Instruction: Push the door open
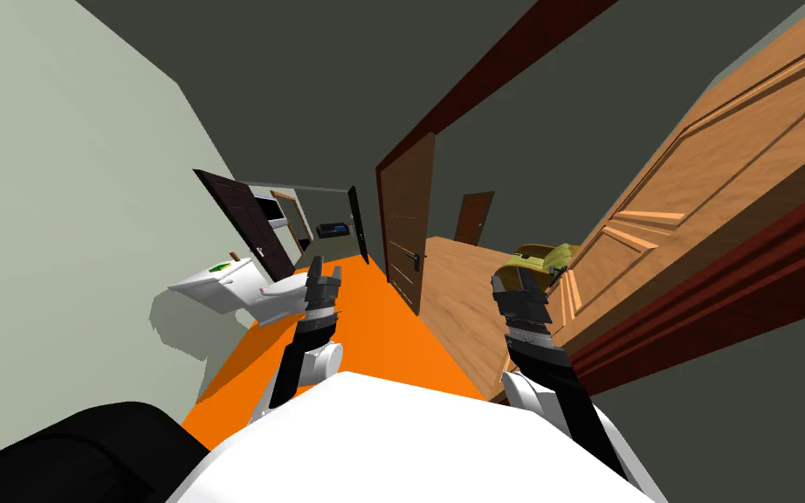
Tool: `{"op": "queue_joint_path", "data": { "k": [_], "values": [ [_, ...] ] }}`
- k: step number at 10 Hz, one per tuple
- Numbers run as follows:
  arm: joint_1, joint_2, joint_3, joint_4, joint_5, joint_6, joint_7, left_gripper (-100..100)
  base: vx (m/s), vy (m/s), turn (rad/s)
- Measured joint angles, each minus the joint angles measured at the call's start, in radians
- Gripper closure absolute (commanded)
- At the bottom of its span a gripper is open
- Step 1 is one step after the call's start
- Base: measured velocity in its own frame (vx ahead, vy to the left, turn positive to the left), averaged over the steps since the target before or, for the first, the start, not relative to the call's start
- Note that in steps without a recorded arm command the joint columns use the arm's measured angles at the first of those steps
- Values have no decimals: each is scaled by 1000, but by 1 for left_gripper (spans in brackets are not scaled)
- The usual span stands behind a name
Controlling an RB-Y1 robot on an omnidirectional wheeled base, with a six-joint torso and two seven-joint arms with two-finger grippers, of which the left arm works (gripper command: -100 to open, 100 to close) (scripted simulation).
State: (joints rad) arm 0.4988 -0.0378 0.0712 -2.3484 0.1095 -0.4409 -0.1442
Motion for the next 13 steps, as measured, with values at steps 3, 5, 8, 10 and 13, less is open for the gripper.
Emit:
{"op": "queue_joint_path", "data": {
  "k": [3, 5, 8, 10, 13],
  "values": [
    [-38, 18, 0, 68, 0, 1, 2, -100, 100, 118, -146],
    [-62, 24, -5, 104, -3, 11, 0, -100, 84, 103, -112],
    [-110, 41, 0, 184, -1, 12, 3, -100, 68, 95, -157],
    [-146, 47, -1, 239, -3, 20, 1, -100, 72, 122, -149],
    [-184, 60, -5, 318, -3, 20, 4, -100, 70, 98, -142]
  ]
}}
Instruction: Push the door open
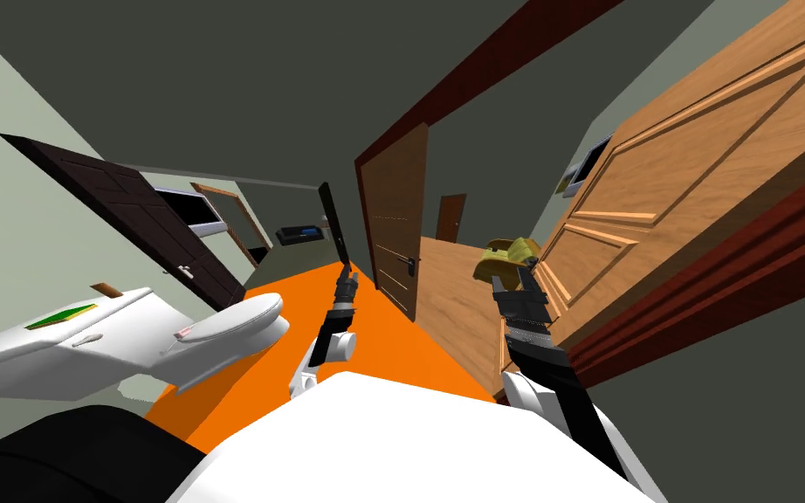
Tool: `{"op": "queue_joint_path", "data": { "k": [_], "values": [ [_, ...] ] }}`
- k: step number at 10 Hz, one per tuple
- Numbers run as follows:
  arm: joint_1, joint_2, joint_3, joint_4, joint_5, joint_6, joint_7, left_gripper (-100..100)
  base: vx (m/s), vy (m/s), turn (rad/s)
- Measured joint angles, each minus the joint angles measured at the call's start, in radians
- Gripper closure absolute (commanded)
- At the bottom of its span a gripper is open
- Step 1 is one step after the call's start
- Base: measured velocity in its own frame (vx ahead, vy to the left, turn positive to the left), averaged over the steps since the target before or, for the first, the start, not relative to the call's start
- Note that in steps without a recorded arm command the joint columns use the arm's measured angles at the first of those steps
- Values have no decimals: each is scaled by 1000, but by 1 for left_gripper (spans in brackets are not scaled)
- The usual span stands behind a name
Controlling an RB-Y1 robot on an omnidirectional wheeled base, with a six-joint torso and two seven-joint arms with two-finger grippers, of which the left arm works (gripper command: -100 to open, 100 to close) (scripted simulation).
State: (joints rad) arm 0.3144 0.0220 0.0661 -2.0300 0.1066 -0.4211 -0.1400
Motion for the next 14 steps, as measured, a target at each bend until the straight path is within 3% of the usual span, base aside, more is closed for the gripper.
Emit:
{"op": "queue_joint_path", "data": {
  "k": [3, 7, 8, 13, 14],
  "values": [
    [-41, 3, -3, 72, -3, 1, -2, -100, 54, 85, -160],
    [-124, 17, -2, 213, -2, 1, 2, -100, 69, 130, -190],
    [-142, 13, -5, 237, -5, 9, 0, -100, 39, 78, -67],
    [-218, 20, -4, 372, -4, 19, 3, -100, 37, 85, -138],
    [-229, 25, -4, 406, -3, 12, 7, -100, 38, 110, -208]
  ]
}}
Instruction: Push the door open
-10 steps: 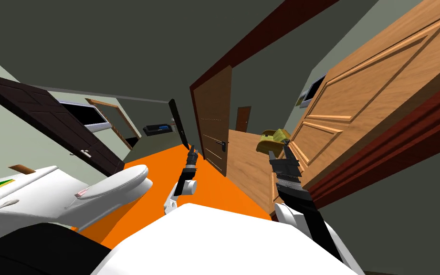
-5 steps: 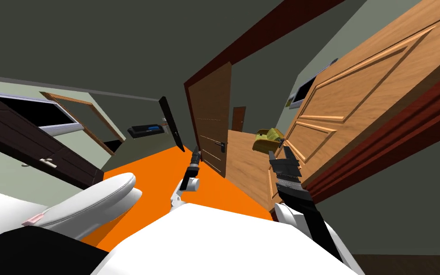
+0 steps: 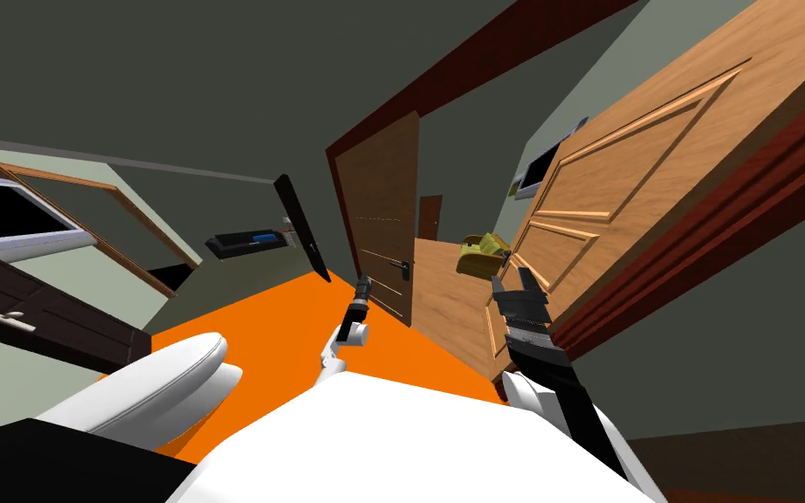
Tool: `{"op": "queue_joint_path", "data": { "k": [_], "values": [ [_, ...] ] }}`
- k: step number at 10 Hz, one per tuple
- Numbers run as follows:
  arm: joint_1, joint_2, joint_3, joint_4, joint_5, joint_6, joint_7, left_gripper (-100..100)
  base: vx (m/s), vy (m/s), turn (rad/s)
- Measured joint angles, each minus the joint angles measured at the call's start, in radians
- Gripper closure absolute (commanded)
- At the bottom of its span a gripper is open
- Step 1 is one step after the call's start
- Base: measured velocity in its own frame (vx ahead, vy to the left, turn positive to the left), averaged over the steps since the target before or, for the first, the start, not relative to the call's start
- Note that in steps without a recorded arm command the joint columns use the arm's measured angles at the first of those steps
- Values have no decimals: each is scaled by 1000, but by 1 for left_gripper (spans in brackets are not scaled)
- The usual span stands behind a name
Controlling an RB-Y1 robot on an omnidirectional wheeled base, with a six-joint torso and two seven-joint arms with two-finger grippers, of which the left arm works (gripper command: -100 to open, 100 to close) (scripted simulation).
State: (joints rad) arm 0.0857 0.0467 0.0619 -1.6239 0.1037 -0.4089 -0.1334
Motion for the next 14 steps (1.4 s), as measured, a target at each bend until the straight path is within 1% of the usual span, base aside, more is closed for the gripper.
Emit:
{"op": "queue_joint_path", "data": {
  "k": [1, 2, 3, 4, 5, 6, 7, 8, 9, 10, 12, 13, 14],
  "values": [
    [-16, -4, -2, 29, -2, -1, -1, -100, 47, 136, -197],
    [-42, -6, -2, 60, -2, 5, -2, -100, 25, 92, -56],
    [-50, -8, -3, 74, -3, 11, -3, -100, 19, 69, -113],
    [-64, -2, -2, 103, -1, 11, 0, -100, 27, 90, -196],
    [-87, -3, 0, 134, -1, 13, 2, -100, 27, 73, -71],
    [-96, -6, -2, 156, -2, 12, 1, -100, 33, 82, -120],
    [-112, -4, -1, 183, -1, 14, 2, -100, 39, 114, -195],
    [-132, -8, -2, 220, -2, 12, 2, -100, 20, 120, -217],
    [-147, -10, -3, 247, -3, 16, 2, -100, 20, 145, -160],
    [-171, -13, -2, 277, -3, 22, 2, -100, 21, 101, -50],
    [-188, -19, -5, 322, -4, 19, 1, -100, 21, 88, -142],
    [-205, -21, -5, 350, -4, 21, 2, -100, 26, 136, -180],
    [-221, -28, -6, 380, -6, 21, 1, -100, 18, 147, -174]
  ]
}}
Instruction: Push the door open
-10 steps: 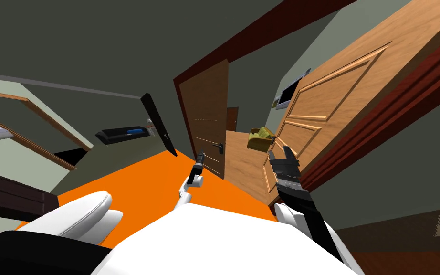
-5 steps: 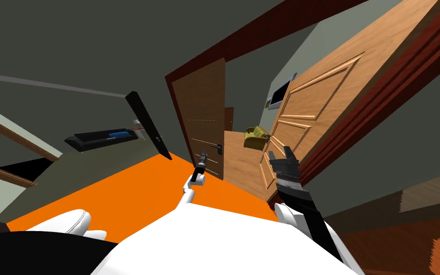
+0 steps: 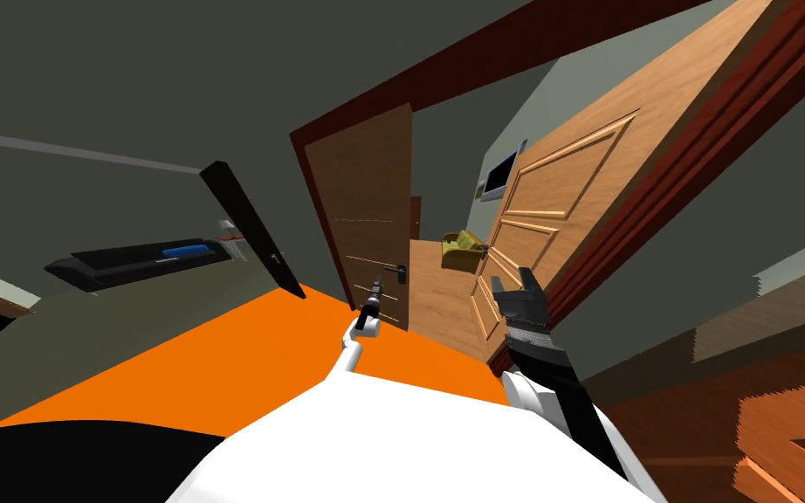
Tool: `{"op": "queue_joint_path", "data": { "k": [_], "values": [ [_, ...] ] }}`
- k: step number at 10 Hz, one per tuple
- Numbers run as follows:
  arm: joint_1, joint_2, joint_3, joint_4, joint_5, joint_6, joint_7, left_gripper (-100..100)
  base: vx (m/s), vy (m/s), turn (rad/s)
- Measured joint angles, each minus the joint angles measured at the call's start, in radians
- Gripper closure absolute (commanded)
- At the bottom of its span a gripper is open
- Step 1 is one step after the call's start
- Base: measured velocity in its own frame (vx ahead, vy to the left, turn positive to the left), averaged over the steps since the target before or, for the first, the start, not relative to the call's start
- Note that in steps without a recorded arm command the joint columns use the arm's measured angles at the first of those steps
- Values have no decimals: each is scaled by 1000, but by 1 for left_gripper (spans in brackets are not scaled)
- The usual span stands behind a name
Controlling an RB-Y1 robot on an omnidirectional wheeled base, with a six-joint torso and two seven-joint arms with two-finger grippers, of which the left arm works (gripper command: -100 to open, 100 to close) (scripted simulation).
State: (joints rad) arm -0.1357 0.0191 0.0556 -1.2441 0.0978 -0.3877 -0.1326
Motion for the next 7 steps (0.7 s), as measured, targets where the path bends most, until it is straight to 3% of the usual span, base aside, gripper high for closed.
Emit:
{"op": "queue_joint_path", "data": {
  "k": [2, 7],
  "values": [
    [-40, -2, -1, 74, 1, -4, 4, -100, 23, 125, -186],
    [-117, -21, -2, 202, 0, 14, 7, -100, 2, 127, -141]
  ]
}}
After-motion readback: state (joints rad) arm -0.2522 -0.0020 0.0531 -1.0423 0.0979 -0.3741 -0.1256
